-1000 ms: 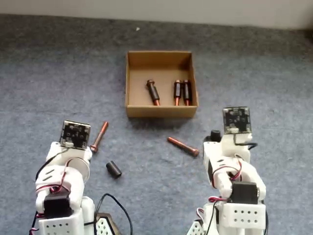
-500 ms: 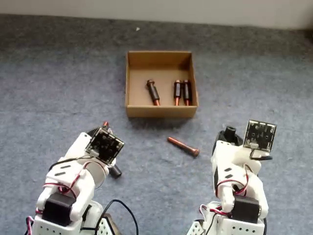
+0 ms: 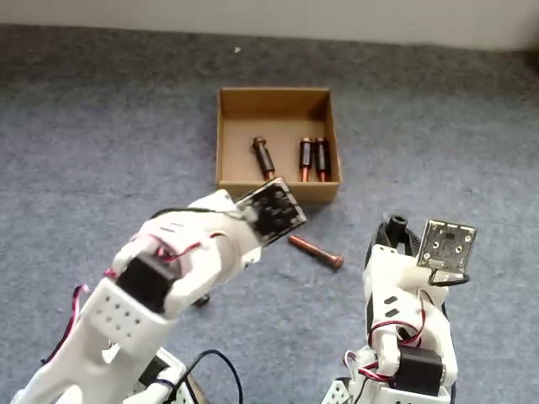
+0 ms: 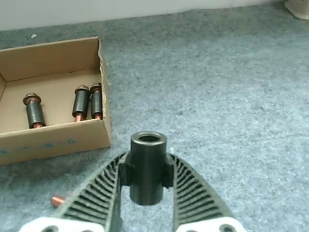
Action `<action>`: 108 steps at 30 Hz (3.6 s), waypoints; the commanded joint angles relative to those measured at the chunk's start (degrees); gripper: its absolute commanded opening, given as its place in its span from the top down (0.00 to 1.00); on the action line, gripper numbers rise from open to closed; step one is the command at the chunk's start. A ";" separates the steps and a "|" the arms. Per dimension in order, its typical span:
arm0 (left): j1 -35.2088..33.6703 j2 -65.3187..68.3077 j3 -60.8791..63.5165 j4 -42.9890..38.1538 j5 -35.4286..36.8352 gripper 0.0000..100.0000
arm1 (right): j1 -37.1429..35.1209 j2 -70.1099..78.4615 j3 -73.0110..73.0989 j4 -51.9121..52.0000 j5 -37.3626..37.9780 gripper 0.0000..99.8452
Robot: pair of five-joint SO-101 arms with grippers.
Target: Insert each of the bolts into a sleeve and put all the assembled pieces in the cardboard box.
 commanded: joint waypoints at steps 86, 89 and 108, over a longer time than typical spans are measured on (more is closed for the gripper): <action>21.93 93.14 -64.31 21.01 -11.87 0.89 | 13.05 -0.92 -0.22 -6.73 -5.98 0.99; 22.81 93.32 -64.13 21.01 -11.78 0.89 | 13.14 -0.92 -0.22 -6.73 -5.98 0.99; 17.36 83.12 -66.24 20.57 1.32 0.90 | 12.70 -0.84 -0.31 -6.73 -5.36 0.99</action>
